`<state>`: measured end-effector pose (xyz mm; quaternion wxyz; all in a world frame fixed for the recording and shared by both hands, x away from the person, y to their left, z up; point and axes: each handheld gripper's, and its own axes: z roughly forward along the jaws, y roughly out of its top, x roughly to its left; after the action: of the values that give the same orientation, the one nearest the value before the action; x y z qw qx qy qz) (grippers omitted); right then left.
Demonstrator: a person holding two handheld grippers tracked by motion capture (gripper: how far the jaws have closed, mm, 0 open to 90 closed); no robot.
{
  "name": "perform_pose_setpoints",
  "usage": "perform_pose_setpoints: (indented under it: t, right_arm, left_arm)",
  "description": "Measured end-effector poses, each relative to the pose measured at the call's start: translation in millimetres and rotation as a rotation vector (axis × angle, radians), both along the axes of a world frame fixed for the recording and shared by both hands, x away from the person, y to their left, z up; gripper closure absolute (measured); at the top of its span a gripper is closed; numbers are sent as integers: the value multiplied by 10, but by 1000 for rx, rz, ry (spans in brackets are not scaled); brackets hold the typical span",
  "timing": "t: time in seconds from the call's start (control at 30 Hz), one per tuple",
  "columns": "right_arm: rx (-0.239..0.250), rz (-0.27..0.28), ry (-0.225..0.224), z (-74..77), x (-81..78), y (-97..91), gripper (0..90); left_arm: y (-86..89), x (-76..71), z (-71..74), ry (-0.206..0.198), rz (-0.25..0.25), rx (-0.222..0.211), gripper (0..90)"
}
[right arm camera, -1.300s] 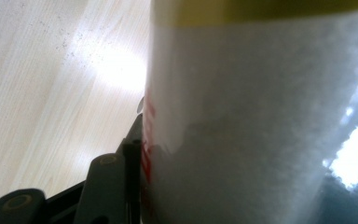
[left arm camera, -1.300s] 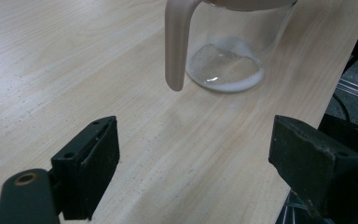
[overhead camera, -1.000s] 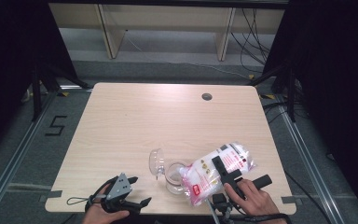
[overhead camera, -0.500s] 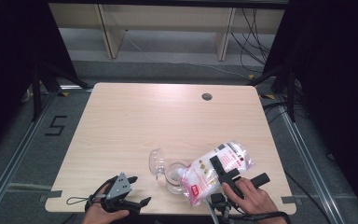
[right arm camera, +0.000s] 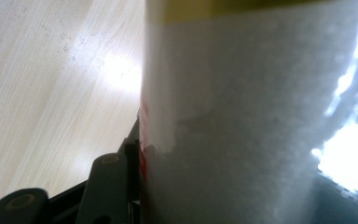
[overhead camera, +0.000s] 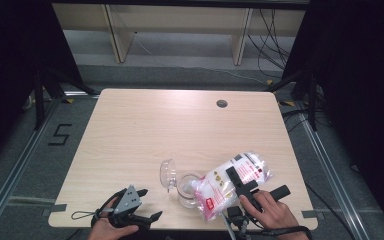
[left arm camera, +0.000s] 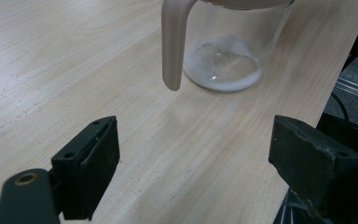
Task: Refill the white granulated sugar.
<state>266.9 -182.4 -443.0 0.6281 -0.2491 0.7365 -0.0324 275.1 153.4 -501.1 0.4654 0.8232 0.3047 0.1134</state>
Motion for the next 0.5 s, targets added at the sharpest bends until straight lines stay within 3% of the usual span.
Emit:
perform_pose_setpoints:
  t: [0.23, 0.27, 0.33, 0.5]
  right_arm:
    - [28, -14, 14, 6, -10, -19, 525]
    - [86, -42, 27, -32, -23, -39, 525]
    - [26, 0, 20, 3, 7, -20, 526]
    - [20, -12, 14, 6, -3, -23, 526]
  left_arm:
    - [-1, 0, 0, 0, 0, 0, 160]
    - [3, 1, 2, -6, 4, 7, 160]
    - [-3, 0, -4, 1, 2, -4, 160]
    - [7, 6, 2, -4, 2, 12, 160]
